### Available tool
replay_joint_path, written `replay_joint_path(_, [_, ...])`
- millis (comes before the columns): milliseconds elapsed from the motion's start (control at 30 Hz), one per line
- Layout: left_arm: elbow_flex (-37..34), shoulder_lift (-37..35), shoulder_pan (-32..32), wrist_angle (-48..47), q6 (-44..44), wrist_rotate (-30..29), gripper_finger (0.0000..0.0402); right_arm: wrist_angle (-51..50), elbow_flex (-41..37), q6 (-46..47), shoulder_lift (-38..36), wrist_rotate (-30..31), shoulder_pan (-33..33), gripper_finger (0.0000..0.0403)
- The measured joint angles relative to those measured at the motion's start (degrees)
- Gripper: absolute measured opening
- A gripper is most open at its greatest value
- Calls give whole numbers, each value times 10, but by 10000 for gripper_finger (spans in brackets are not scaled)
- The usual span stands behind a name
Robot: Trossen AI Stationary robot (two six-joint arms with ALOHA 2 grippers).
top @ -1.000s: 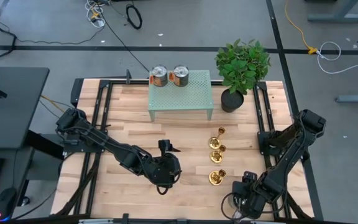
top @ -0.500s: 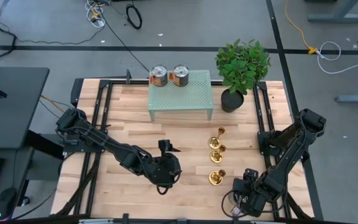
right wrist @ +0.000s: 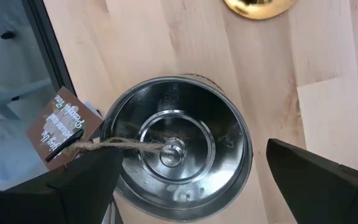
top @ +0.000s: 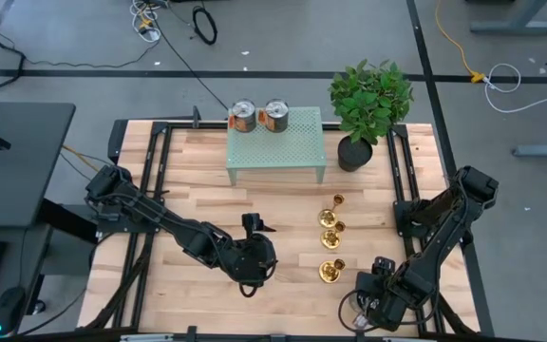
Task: Pick & Place candle stick holders
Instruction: Put the silver scented candle on the shelf aligned with the other silver scented candles
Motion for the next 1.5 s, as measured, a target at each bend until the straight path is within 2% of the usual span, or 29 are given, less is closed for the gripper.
replay_joint_path(200, [0, 0, 0, 0, 0, 0, 390, -1, 0, 29, 0, -6, 0, 400])
replay_joint_path(967, [0, 0, 0, 0, 0, 0, 390, 2, -1, 29, 1, -2, 0, 400])
replay_joint_path(1300, [0, 0, 0, 0, 0, 0, 390, -15, -1, 34, 1, 34, 1, 400])
replay_joint_path(1500, [0, 0, 0, 0, 0, 0, 390, -26, -1, 37, -1, 34, 0, 400])
